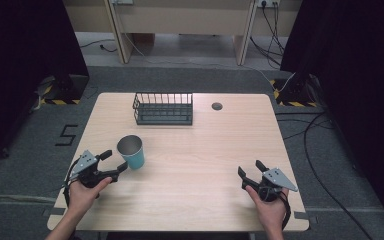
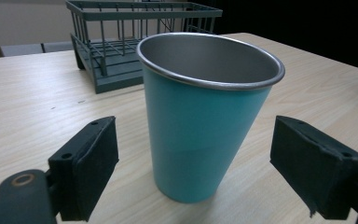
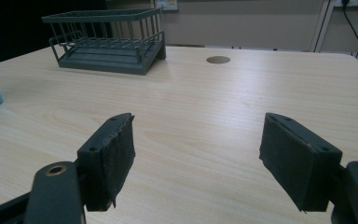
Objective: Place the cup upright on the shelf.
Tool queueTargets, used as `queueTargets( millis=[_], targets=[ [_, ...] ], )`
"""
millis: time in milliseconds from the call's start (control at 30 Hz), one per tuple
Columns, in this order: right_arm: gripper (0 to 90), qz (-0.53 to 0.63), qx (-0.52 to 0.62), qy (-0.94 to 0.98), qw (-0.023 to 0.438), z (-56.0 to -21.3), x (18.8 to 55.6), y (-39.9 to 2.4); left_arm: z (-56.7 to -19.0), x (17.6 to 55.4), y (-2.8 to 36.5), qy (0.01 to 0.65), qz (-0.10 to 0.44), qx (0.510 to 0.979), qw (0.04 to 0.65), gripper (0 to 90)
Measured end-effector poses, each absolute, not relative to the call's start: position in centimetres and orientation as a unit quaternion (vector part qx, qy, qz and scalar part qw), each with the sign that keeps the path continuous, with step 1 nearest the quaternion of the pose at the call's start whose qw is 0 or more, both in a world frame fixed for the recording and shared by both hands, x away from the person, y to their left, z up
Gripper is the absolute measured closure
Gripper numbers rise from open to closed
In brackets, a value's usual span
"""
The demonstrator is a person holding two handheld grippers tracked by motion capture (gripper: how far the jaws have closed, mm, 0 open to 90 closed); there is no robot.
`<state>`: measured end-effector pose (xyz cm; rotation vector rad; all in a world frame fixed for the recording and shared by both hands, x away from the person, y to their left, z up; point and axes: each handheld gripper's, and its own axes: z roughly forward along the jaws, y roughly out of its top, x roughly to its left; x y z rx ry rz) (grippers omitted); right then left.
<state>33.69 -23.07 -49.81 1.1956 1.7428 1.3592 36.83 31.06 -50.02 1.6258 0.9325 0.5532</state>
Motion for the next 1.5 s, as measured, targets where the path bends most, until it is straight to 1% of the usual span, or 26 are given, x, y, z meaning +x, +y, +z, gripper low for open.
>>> queueTargets(
  millis=[200,433,933,1367,1500],
  targets=[
    [26.7,0.515,0.456,0.658,0.306,-49.9,33.7,-23.2,-50.2,37.5,30.3,0.385,0.231,0.699,0.557,14.5],
    [26.7,0.514,0.459,0.657,0.304,-49.9,33.7,-23.3,-50.4,38.3,30.0,0.390,0.234,0.696,0.555,14.0],
    [26.7,0.511,0.461,0.659,0.303,-50.0,33.8,-23.3,-50.6,39.9,28.3,0.375,0.241,0.705,0.551,13.7],
    [26.7,0.511,0.461,0.660,0.302,-50.0,33.8,-23.3,-50.7,39.9,28.4,0.360,0.254,0.708,0.553,15.1],
    [26.7,0.509,0.460,0.661,0.304,-50.1,33.9,-23.4,-50.6,39.9,28.5,0.361,0.252,0.701,0.561,15.1]
  ],
)
